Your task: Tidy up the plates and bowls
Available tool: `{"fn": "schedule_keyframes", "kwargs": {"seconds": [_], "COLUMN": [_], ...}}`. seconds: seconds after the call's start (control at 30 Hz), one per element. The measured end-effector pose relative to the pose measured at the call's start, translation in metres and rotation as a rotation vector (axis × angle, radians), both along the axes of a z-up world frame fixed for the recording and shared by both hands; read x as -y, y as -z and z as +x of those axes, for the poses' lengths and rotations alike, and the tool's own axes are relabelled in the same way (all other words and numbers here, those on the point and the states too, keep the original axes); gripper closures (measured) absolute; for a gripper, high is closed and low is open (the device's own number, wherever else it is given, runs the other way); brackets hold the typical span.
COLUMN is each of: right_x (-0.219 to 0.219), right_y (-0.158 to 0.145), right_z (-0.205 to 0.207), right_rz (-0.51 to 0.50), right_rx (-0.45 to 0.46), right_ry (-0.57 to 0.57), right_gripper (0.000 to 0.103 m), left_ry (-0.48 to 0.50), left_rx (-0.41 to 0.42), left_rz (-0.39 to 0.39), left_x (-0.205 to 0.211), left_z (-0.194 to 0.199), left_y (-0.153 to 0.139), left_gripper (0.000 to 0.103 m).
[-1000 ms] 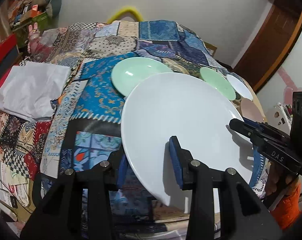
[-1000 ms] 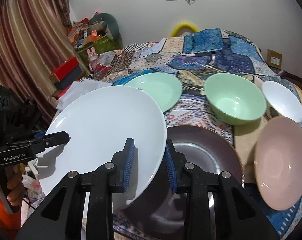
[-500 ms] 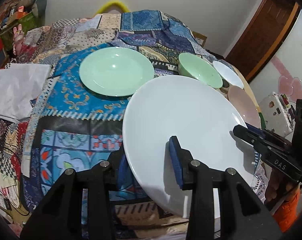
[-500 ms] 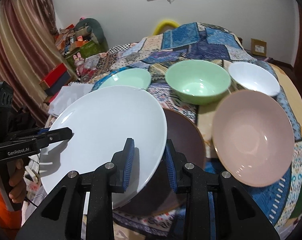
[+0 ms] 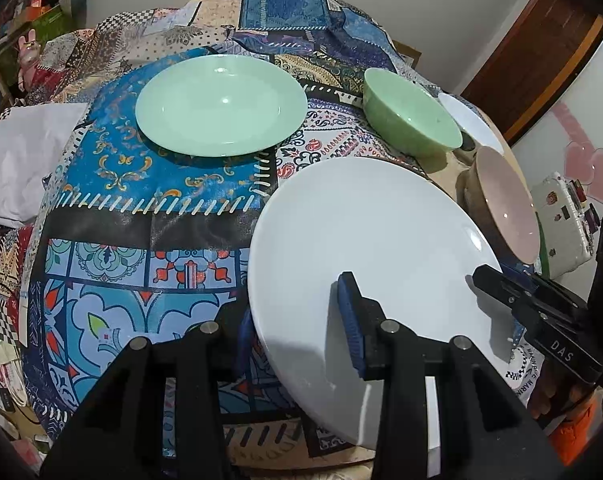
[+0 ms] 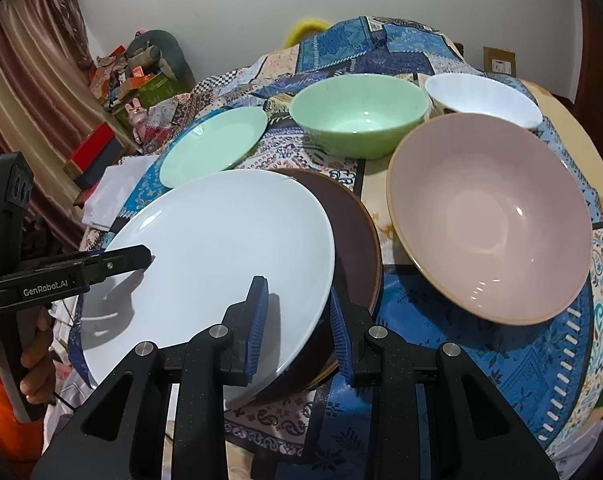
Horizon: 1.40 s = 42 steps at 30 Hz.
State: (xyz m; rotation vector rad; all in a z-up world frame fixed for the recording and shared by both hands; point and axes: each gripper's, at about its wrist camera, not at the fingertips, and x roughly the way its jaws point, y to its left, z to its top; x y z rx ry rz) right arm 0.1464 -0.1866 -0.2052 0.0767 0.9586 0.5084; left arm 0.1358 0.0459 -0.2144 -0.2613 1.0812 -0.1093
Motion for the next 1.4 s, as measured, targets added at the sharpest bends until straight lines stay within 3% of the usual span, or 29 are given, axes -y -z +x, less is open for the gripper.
{"fn": "schedule_keyframes", "kwargs": {"seconds": [0.53, 0.87, 1.03, 1.4], "right_x": [0.005, 0.012, 0.014, 0.015], "right_y": [0.010, 0.006, 0.006, -0.005], "right_z": [0.013, 0.012, 0.010, 0.007], "right_rz": [0.023, 0.035, -0.022, -0.033], "right_rx": [-0.027, -0.007, 0.013, 0.041], "right_ry": [0.029, 0.041, 0.050, 0.044], "right_gripper": [0.075, 0.075, 0.073, 0.073], "left_ry": [-0.003, 0.021, 0.033, 0.010], "left_rx": [-0.040, -0.040, -0.039, -0.036], "left_rz": [0.004, 0.051, 0.071, 0.073], "left_x": [0.005, 0.016, 0.022, 0.013], "left_z": [0.023, 0.031, 0.030, 0.024], "left_y": [0.019, 0.021, 0.024, 0.015], "left_gripper": [0.063, 0.063, 0.063, 0.063]}}
